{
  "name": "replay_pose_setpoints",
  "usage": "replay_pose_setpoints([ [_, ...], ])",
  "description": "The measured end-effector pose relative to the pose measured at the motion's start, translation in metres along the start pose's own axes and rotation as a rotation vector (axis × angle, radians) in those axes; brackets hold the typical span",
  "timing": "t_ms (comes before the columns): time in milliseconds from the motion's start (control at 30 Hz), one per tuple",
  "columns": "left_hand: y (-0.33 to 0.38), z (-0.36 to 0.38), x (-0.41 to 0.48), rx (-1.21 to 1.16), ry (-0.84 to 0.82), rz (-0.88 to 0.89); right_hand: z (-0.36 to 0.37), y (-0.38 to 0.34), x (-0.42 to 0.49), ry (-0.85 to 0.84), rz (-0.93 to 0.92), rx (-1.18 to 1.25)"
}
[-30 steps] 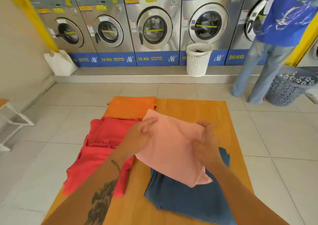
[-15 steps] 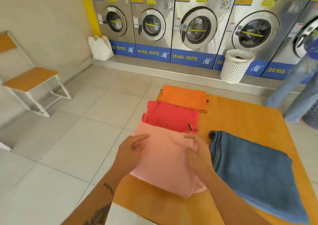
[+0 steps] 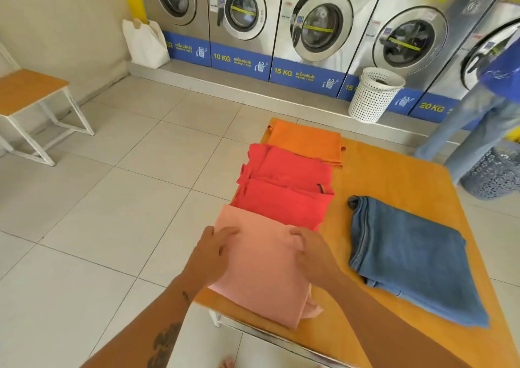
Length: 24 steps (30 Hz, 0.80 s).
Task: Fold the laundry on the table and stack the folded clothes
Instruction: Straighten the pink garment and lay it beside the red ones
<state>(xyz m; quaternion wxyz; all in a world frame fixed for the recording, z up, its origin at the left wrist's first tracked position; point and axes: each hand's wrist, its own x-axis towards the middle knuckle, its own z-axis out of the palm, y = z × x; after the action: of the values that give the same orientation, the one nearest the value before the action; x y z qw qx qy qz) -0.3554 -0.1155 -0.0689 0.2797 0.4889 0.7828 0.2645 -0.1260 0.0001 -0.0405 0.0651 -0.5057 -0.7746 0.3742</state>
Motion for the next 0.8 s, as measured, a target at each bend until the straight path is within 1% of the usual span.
replay_pose_setpoints([
  [67, -0.005, -0.002, 0.001, 0.035, 0.024, 0.025, 0.0, 0.006, -0.005, -0.026, 0.001, -0.039],
  [200, -0.012, -0.011, 0.007, -0.007, 0.211, -0.061, -0.003, 0.009, -0.014, -0.058, 0.023, -0.051],
  [300, 0.004, -0.022, 0.012, 0.005, 0.351, -0.037, -0.022, 0.01, -0.024, -0.024, 0.087, 0.091],
  [400, 0.041, -0.027, 0.021, -0.081, 0.402, 0.071, -0.049, 0.021, -0.036, 0.081, 0.167, 0.253],
  [467, 0.072, -0.019, 0.027, -0.141, 0.394, 0.18, -0.069, 0.035, -0.039, 0.151, 0.216, 0.311],
  [533, 0.103, -0.004, 0.033, -0.189, 0.355, 0.253, -0.09, 0.05, -0.043, 0.192, 0.258, 0.343],
  [700, 0.173, 0.05, 0.045, -0.228, 0.193, 0.309, -0.142, 0.102, -0.057, 0.269, 0.285, 0.387],
  [800, 0.208, 0.09, 0.05, -0.225, 0.119, 0.291, -0.168, 0.142, -0.065, 0.288, 0.315, 0.405],
])
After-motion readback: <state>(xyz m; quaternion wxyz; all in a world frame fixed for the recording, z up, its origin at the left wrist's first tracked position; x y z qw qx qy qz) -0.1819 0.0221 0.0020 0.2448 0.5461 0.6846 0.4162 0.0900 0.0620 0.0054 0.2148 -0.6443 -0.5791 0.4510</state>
